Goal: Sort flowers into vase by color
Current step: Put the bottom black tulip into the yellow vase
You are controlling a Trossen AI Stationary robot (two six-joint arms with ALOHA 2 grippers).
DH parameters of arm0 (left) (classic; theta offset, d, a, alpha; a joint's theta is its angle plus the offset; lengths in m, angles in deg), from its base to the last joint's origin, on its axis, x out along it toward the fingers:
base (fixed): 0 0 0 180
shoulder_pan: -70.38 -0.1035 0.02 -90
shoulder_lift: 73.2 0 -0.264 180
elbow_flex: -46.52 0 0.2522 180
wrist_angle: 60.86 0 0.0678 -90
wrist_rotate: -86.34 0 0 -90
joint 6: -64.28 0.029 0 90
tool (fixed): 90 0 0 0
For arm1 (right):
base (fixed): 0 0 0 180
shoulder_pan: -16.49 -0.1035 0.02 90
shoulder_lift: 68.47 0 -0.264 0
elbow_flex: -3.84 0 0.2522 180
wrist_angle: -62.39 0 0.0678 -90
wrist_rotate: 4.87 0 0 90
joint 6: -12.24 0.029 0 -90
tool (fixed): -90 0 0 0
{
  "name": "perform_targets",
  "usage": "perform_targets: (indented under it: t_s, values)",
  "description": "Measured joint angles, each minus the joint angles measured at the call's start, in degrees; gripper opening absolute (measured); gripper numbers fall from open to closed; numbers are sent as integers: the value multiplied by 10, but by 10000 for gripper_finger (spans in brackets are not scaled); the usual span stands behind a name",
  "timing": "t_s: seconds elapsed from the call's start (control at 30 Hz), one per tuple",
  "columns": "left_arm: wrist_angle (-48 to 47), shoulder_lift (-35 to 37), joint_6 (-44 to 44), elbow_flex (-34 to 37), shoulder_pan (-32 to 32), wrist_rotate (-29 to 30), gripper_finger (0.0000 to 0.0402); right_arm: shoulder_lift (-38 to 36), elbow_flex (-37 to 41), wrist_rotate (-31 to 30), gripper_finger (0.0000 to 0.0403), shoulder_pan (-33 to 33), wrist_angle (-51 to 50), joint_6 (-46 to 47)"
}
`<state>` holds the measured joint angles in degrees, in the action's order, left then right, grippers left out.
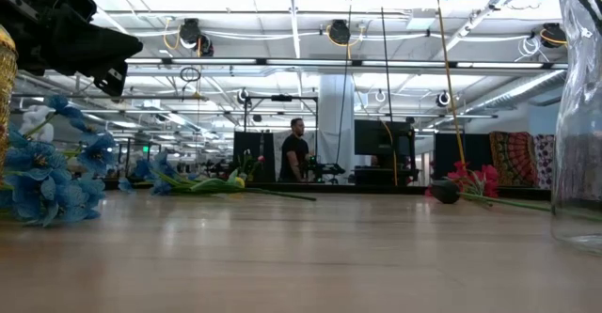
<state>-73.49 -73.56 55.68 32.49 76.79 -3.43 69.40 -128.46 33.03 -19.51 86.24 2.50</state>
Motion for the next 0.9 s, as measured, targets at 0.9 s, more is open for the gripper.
perform_targets:
  t_s: [0.9]
  values:
    - [0, 0, 0, 0, 0, 0, 36, -2, 0, -3, 0, 24, -46, 14]
